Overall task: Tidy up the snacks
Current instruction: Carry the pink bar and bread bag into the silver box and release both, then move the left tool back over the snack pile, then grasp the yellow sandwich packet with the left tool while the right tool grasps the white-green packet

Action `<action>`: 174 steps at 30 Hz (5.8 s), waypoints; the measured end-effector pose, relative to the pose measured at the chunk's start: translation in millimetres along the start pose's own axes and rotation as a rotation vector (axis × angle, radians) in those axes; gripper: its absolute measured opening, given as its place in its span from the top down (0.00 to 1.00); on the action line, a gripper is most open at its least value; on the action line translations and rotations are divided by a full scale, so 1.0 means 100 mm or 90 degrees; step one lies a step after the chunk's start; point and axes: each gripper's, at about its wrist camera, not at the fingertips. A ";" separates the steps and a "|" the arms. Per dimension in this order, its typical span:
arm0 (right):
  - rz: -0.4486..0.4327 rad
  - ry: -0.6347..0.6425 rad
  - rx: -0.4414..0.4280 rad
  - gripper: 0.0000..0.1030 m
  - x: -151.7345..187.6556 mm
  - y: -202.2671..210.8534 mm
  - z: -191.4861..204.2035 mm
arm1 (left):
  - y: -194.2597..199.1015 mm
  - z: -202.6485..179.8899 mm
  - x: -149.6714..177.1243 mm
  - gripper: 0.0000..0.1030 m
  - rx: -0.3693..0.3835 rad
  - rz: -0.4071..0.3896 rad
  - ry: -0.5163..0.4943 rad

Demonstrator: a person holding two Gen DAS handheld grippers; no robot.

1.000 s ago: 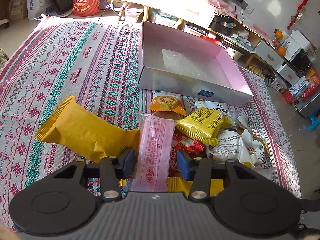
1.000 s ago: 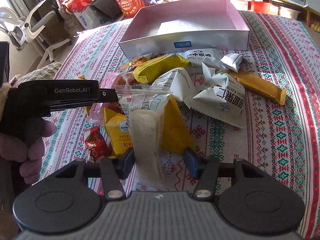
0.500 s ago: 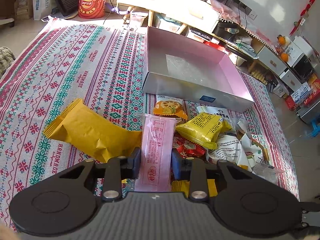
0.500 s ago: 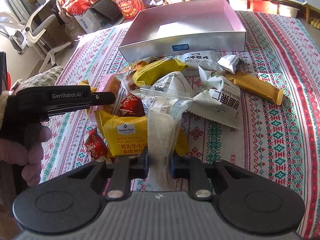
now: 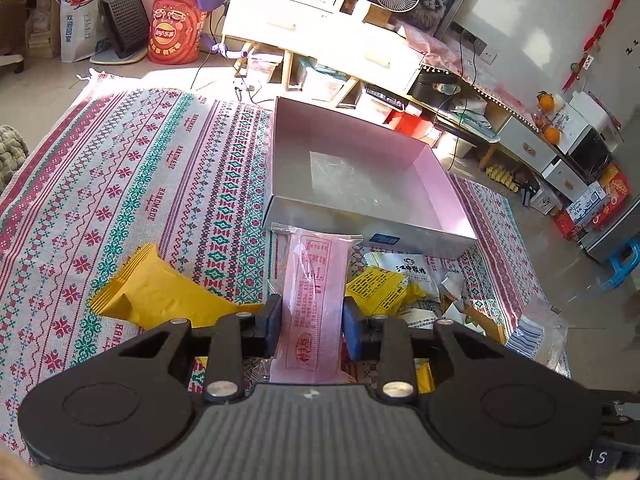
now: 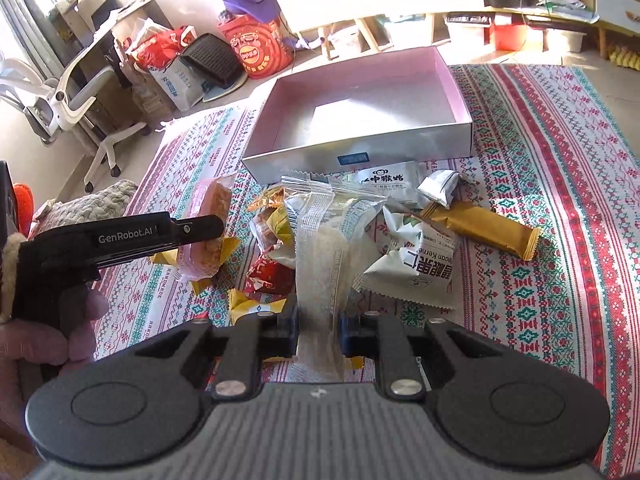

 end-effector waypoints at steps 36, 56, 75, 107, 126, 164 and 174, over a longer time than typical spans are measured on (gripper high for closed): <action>-0.102 0.003 0.037 0.84 -1.36 -0.72 -0.60 | -0.92 -0.24 -0.86 0.64 0.000 -0.072 0.010; -0.083 0.016 0.018 0.40 -1.34 -0.73 -0.55 | -1.01 -0.31 -0.80 0.38 -0.042 -0.043 -0.039; -0.063 0.044 0.020 0.10 -1.04 -0.43 -0.39 | -0.55 -0.38 -0.49 0.05 -0.035 -0.020 -0.148; 0.046 0.038 0.071 0.06 -0.38 -0.30 -0.47 | -0.27 -0.51 0.34 0.00 0.089 0.050 -0.433; 0.092 -0.010 0.068 0.07 -0.32 -0.58 -0.52 | -0.44 -0.73 0.81 0.02 0.087 0.074 -0.581; 0.084 0.060 0.118 0.62 -0.28 -0.58 -0.34 | -0.56 -0.73 0.64 0.57 -0.040 0.003 -0.571; 0.054 0.063 0.106 0.63 -0.37 -0.40 -0.31 | -0.47 -0.72 0.54 0.59 -0.011 0.021 -0.514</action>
Point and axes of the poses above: each gripper's, at about its wrist camera, not at the fingertips, and y roughly against the way its jaws point, z to its left, x to its underside, and after that the axes turned 2 degrees about -x, right-handed
